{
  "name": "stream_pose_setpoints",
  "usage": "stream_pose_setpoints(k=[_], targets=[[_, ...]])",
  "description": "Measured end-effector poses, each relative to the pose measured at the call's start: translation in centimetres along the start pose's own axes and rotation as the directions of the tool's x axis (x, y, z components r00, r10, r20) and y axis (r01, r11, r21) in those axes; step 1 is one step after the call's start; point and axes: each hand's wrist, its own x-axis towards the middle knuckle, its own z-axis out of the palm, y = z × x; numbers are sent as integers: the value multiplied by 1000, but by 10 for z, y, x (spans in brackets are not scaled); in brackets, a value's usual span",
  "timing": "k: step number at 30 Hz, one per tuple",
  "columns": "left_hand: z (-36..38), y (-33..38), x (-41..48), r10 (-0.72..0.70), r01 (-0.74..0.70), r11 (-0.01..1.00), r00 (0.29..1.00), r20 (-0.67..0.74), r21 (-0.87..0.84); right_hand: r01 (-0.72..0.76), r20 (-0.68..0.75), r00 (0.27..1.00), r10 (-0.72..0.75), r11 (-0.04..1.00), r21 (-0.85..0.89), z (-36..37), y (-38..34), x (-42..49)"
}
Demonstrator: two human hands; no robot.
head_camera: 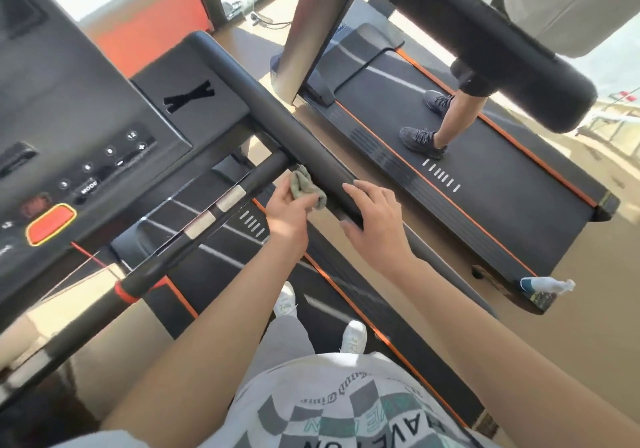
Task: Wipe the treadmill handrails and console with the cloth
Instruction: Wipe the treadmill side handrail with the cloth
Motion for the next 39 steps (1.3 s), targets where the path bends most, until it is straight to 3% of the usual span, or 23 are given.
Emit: stream_pose_setpoints(k=[4, 7, 12, 14, 18, 21, 24, 28, 32, 36, 39], targets=[[-18, 32, -16, 54, -63, 996, 991, 124, 68, 77, 34, 996, -84, 981, 177, 9, -30, 33], [-32, 55, -18, 117, -157, 968, 972, 203, 193, 50, 91, 992, -85, 942, 333, 16, -50, 52], [-56, 90, 17, 263, -317, 802, 948, 177, 506, -66, 134, 991, 0, 868, 492, 23, -78, 79], [-64, 104, 36, 325, -370, 707, 927, 187, 603, -29, 39, 999, 13, 900, 434, 25, -85, 91], [-72, 124, 68, 431, -483, 395, 849, 306, 781, 125, -252, 962, -107, 991, 54, 44, -89, 110], [-82, 135, 78, 399, -512, 261, 829, 392, 818, 207, -160, 961, -226, 970, -127, 64, -95, 109], [-86, 137, 75, 373, -542, 260, 820, 434, 799, 236, -8, 971, -241, 957, -170, 80, -96, 96], [-78, 127, 78, 214, -527, 330, 850, 481, 783, 26, -87, 996, -26, 1000, -2, 91, -102, 80], [-70, 114, 91, 59, -476, 392, 867, 495, 787, -117, -125, 981, 146, 969, 219, 93, -111, 75], [-67, 111, 98, -20, -417, 461, 877, 479, 783, -89, -104, 988, 115, 969, 230, 94, -105, 78], [-68, 115, 98, -62, -410, 429, 875, 479, 805, -52, -130, 987, 90, 961, 272, 97, -99, 79]])
